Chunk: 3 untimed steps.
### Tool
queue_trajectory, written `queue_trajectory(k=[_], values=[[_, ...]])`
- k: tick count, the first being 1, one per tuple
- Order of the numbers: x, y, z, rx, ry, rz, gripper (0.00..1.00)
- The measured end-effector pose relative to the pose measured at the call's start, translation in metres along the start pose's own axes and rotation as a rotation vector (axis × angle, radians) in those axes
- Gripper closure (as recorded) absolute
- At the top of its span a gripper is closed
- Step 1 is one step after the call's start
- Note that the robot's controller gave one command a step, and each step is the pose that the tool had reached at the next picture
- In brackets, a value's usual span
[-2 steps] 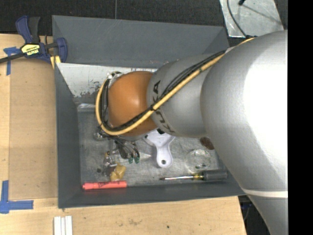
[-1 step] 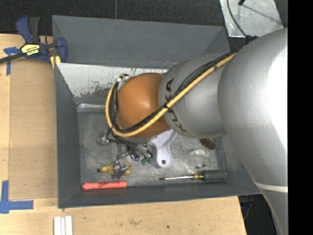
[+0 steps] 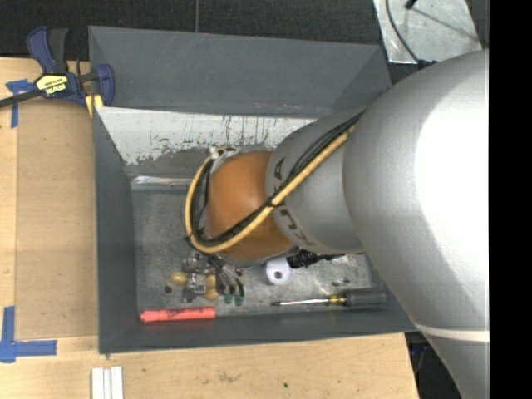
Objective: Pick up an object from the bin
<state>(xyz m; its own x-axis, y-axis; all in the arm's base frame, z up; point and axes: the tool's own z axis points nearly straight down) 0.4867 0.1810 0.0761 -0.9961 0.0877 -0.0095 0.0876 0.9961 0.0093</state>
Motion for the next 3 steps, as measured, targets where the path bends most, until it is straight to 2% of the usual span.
queue_trajectory(k=[2, 3], values=[[0.0, 0.0, -0.003, 0.001, 0.0, 0.0, 1.0], [0.001, -0.001, -0.013, 0.007, 0.009, 0.0, 1.0]])
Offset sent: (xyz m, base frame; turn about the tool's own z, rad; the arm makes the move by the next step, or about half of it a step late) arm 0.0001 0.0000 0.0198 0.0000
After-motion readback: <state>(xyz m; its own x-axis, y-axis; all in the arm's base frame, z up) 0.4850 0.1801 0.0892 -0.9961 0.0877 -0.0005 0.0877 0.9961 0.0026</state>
